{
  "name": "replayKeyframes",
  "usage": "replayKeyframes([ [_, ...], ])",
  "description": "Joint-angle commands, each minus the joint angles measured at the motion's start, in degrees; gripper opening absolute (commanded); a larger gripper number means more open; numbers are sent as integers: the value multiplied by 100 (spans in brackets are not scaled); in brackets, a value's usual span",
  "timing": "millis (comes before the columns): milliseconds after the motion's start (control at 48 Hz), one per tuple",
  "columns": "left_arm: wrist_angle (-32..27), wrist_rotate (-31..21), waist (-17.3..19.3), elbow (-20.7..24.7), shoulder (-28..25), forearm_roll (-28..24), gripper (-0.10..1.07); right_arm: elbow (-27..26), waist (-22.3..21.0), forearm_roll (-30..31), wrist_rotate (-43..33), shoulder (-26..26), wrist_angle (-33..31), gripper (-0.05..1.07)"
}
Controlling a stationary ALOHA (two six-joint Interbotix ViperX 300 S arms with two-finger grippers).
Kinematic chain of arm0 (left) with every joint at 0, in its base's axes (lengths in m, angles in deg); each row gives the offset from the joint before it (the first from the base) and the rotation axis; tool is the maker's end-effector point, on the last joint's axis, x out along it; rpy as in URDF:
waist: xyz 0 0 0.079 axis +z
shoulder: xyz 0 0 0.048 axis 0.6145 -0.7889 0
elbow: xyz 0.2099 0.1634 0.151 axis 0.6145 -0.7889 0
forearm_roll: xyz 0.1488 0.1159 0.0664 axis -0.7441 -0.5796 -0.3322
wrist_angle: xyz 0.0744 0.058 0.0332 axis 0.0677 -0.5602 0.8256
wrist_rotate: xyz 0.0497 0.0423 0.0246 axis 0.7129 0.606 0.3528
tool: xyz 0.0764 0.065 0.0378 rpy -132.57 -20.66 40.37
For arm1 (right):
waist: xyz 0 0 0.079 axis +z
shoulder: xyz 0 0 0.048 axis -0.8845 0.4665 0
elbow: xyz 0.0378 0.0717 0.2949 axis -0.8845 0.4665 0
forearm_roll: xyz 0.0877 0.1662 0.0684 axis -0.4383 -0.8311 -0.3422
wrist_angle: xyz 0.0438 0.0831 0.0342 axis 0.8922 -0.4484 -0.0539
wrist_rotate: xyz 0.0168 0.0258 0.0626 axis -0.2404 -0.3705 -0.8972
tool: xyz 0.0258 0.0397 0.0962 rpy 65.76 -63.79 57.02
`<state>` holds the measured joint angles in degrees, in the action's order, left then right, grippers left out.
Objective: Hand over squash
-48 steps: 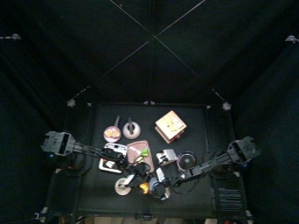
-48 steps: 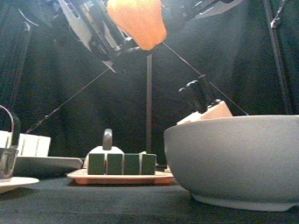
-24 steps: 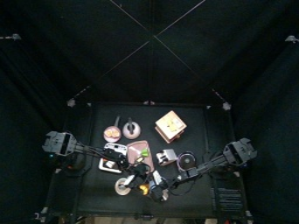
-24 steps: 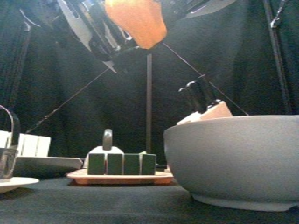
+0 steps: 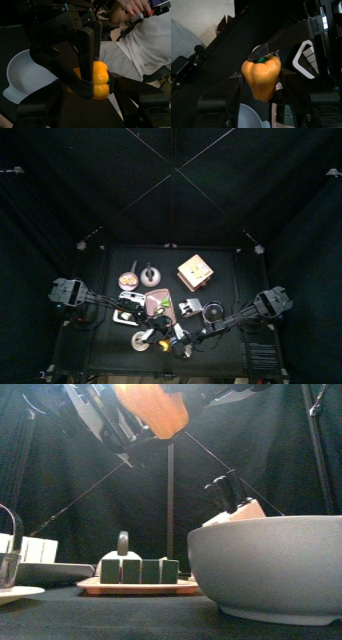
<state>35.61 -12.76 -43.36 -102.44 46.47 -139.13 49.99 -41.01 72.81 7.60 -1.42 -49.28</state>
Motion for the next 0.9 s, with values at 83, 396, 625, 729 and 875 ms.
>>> replayKeyframes([
  [83,26,9,35,114,88,132,85,-105,-18,-35,-9,-149,0,74],
  [396,26,9,167,114,114,352,102,-62,-18,-79,-18,-149,-26,74],
  [625,-18,18,237,26,193,404,103,-9,-18,-88,-53,-176,-26,74],
  [729,-18,18,237,-18,246,387,103,26,-18,-105,-53,-220,-26,74],
  [875,-18,18,237,-123,343,396,103,105,-18,-229,-70,-281,-79,74],
])
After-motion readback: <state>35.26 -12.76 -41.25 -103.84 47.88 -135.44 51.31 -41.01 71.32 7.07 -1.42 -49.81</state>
